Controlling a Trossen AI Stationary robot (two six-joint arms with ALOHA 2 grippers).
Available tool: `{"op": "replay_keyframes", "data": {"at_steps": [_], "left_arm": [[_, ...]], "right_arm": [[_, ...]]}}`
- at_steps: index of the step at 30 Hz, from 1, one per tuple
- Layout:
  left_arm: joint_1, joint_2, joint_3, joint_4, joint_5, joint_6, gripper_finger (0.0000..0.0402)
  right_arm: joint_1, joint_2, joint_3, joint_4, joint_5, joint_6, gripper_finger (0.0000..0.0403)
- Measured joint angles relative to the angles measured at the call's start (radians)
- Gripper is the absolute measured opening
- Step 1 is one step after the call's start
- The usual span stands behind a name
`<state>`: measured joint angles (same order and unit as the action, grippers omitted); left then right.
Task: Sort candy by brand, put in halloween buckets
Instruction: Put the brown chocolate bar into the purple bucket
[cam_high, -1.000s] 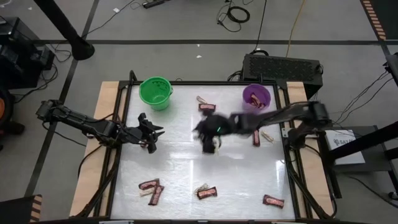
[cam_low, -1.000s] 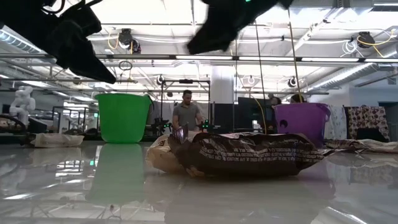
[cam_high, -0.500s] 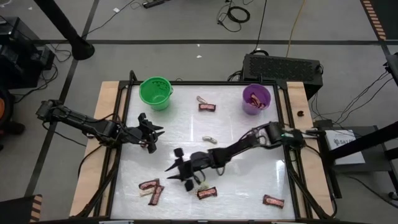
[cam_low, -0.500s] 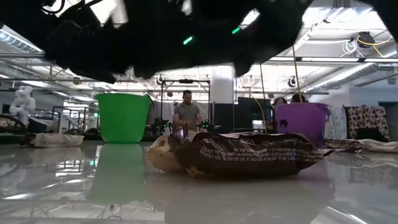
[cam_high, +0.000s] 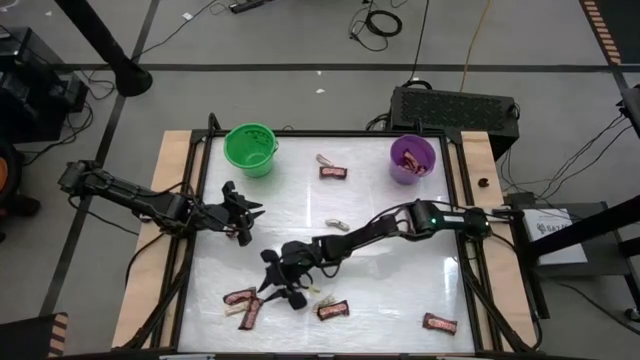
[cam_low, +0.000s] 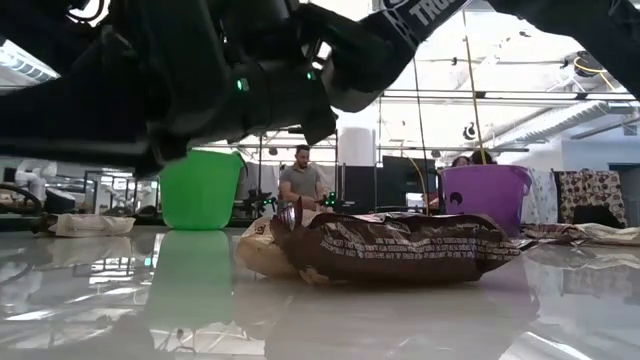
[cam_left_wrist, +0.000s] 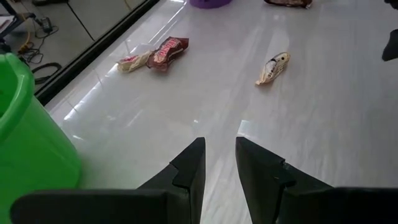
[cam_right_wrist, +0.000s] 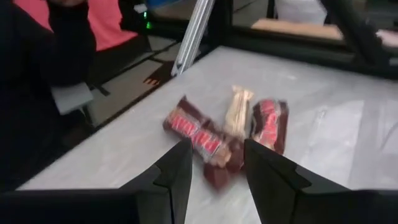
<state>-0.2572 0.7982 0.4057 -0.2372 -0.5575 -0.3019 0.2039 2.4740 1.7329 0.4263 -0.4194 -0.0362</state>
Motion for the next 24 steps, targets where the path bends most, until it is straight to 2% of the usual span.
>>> {"op": "replay_keyframes", "data": {"at_steps": [4,10,18,24], "left_arm": [[0.000,0.000,0.000,0.000,-0.003,-0.007,0.0098],[-0.011,0.000,-0.005,-0.010,-0.001,-0.035,0.0098],[-0.037,0.000,-0.060,-0.009,0.004,-0.108,0.0098],[-0.059,0.000,-0.063,-0.003,0.005,-0.112,0.0098]], "right_arm": [[0.011,0.012,0.000,0.055,0.016,0.024,0.0137],[0.054,0.063,0.035,0.093,0.136,0.055,0.0137],[0.065,0.145,0.143,0.003,0.278,0.093,0.0137],[0.068,0.171,0.161,-0.066,0.291,0.165,0.0137]]}}
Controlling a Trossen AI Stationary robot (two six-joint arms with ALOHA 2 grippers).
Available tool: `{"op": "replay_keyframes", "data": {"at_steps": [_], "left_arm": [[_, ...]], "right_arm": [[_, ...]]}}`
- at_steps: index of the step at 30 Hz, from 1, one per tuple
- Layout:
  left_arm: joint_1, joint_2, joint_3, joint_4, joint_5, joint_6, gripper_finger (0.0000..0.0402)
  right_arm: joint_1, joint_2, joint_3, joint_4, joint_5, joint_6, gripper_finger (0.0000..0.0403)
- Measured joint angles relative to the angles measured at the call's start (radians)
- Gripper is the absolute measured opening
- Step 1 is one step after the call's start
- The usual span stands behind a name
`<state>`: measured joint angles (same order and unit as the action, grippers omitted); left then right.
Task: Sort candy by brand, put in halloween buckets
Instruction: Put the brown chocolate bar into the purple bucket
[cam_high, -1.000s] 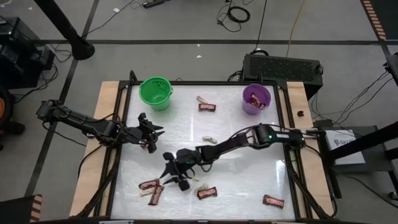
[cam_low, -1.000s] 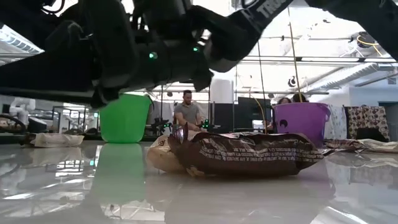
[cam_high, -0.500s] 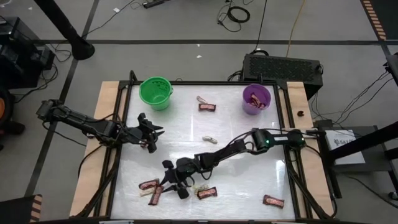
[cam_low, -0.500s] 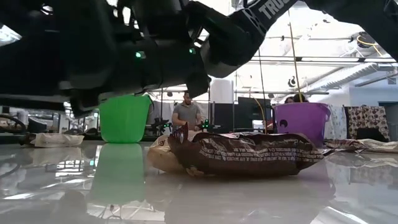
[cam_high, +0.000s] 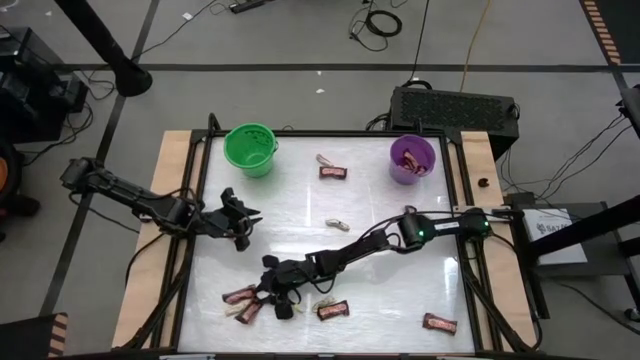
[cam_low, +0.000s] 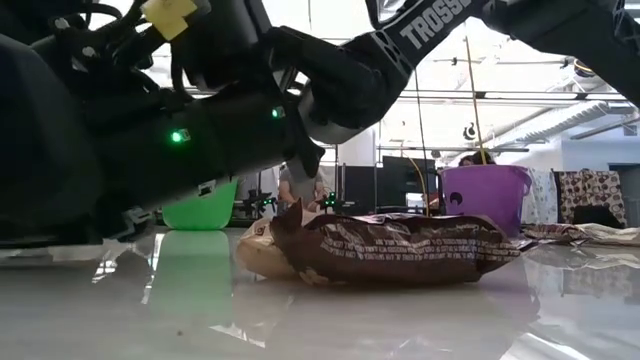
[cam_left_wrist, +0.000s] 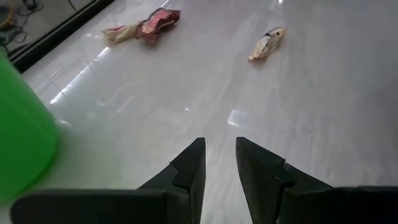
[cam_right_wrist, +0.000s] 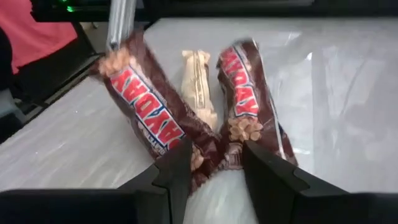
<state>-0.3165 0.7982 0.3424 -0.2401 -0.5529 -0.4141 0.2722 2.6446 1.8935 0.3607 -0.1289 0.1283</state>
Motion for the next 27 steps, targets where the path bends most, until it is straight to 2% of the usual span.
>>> {"op": "replay_keyframes", "data": {"at_steps": [10,14,20,27], "left_arm": [[-0.039,0.000,0.000,0.000,0.000,-0.001,0.0098],[-0.044,0.000,0.000,0.006,0.000,0.000,0.0098],[-0.045,0.000,0.000,0.018,0.000,0.000,0.0098],[-0.045,0.000,0.000,0.022,0.000,-0.019,0.0098]], "right_arm": [[0.000,-0.016,0.000,-0.084,0.000,0.033,0.0137],[0.004,-0.052,-0.002,-0.168,-0.001,0.034,0.0137],[0.027,-0.126,-0.006,-0.280,0.018,-0.042,0.0137],[0.051,-0.134,-0.006,-0.272,0.078,-0.096,0.0137]]}}
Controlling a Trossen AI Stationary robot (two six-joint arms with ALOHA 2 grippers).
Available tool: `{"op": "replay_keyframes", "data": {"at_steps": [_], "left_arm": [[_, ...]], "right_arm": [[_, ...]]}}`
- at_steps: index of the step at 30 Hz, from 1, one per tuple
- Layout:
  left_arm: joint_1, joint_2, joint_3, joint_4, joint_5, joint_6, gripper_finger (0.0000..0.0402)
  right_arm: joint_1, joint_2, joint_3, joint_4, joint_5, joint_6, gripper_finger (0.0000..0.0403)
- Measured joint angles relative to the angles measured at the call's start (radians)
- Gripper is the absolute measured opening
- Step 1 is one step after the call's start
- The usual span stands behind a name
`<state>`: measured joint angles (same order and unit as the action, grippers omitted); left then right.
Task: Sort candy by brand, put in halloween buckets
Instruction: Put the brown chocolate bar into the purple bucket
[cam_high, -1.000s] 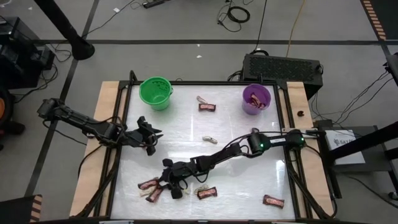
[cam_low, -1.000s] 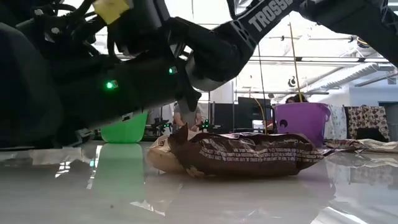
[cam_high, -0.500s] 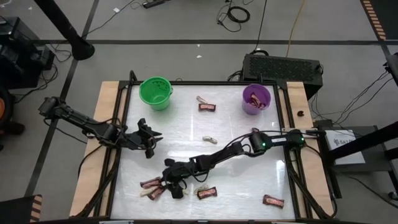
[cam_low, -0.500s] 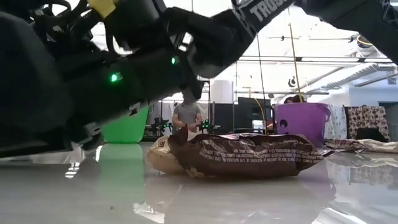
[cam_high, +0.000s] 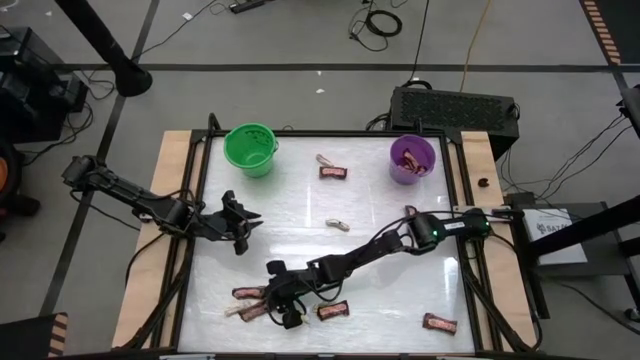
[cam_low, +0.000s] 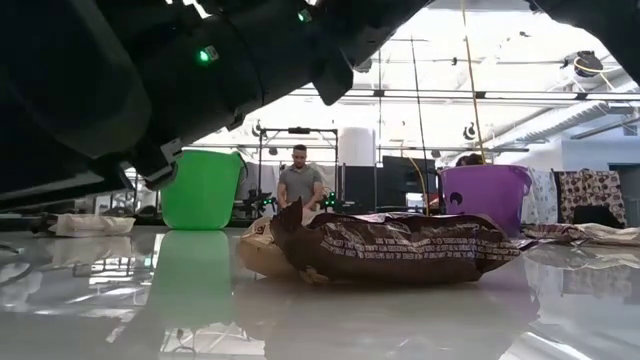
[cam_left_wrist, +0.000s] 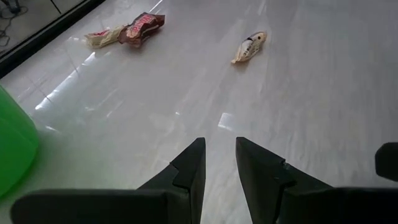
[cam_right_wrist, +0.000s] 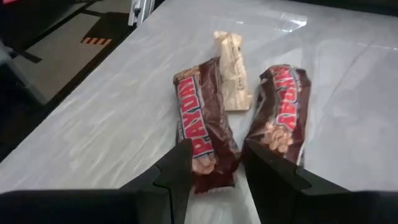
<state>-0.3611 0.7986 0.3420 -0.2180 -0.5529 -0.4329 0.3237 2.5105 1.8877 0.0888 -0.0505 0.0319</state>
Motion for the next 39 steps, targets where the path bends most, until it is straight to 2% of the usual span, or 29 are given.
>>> {"op": "replay_keyframes", "data": {"at_steps": [12,15,21,27,30,34,39], "left_arm": [[0.001,0.000,0.000,-0.001,0.000,-0.006,0.0098],[0.001,0.000,0.000,-0.001,0.000,-0.006,0.0098],[0.001,0.000,0.000,-0.001,0.000,-0.005,0.0098],[0.001,0.000,0.000,-0.002,0.000,-0.005,0.0098],[0.000,0.000,0.000,-0.005,0.000,-0.005,0.0098],[0.000,0.000,0.000,-0.009,0.000,-0.007,0.0098],[0.000,0.000,0.000,-0.010,0.001,-0.021,0.0098]], "right_arm": [[0.000,0.015,0.001,-0.013,0.045,0.012,0.0130],[0.002,0.015,0.001,-0.017,0.045,0.013,0.0106],[0.002,0.015,0.001,-0.042,0.005,0.019,0.0012],[0.002,-0.016,0.001,-0.081,-0.013,0.019,0.0002],[0.001,-0.064,0.002,-0.146,-0.002,0.000,0.0001],[-0.003,-0.146,0.003,-0.349,0.024,-0.023,0.0001],[-0.007,-0.252,0.000,-0.679,0.273,-0.041,0.0000]]}}
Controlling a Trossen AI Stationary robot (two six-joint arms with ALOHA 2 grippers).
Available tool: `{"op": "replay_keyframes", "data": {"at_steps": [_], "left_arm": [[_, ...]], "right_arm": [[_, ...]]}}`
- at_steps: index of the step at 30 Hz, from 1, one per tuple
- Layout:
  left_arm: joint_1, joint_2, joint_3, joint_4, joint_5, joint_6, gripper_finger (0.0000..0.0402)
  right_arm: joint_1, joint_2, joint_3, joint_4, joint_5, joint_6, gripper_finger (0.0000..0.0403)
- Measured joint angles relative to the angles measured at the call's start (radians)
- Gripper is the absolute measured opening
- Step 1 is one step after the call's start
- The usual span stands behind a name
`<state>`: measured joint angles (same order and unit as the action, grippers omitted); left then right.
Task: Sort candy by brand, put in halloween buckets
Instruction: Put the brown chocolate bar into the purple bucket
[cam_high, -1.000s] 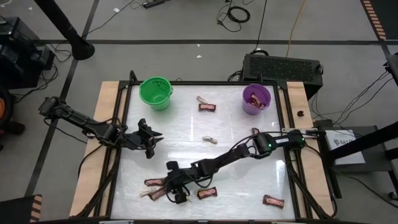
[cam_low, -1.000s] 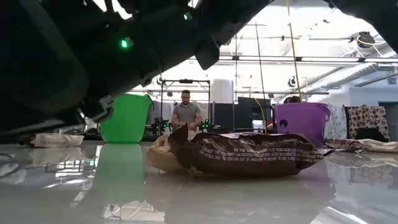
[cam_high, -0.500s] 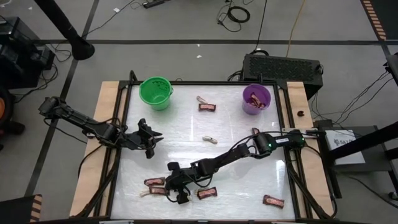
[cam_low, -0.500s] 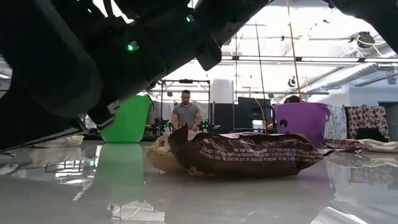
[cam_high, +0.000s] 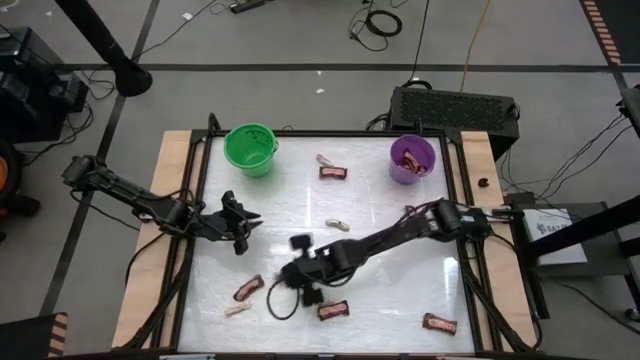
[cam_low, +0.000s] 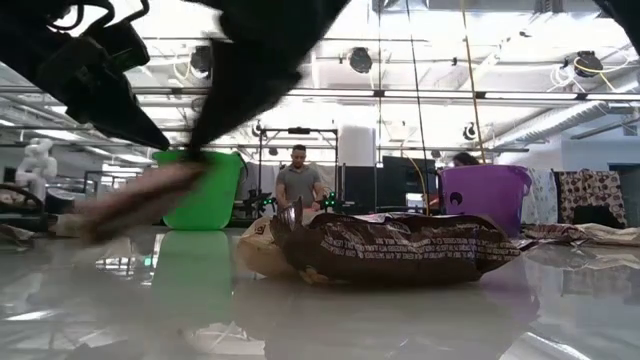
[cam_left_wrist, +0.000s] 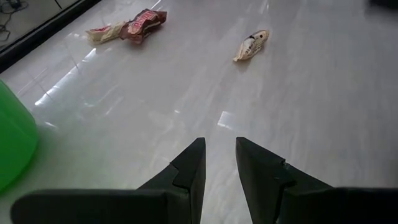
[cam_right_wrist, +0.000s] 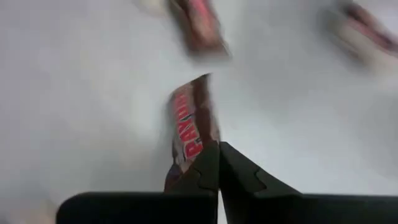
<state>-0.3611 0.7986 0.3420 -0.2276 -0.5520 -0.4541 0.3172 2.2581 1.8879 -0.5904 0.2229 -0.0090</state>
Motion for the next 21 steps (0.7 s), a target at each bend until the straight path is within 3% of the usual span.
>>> {"op": "replay_keyframes", "data": {"at_steps": [5,10,13,16,21], "left_arm": [[-0.010,0.000,-0.003,0.004,0.003,-0.012,0.0098],[-0.023,0.000,-0.010,0.010,0.003,-0.017,0.0098],[-0.024,0.000,-0.010,0.011,0.002,-0.020,0.0098],[-0.024,0.000,-0.010,0.011,0.001,-0.020,0.0098],[-0.024,0.000,-0.010,0.014,-0.004,-0.015,0.0098]], "right_arm": [[-0.039,-0.151,-0.145,-0.244,0.220,0.082,0.0000],[-0.132,-0.433,-0.429,-0.252,0.271,0.168,0.0000],[-0.211,-0.628,-0.587,-0.268,0.355,0.244,0.0000],[-0.301,-0.829,-0.702,-0.285,0.437,0.331,0.0000],[-0.460,-1.110,-0.859,-0.292,0.445,0.398,0.0000]]}}
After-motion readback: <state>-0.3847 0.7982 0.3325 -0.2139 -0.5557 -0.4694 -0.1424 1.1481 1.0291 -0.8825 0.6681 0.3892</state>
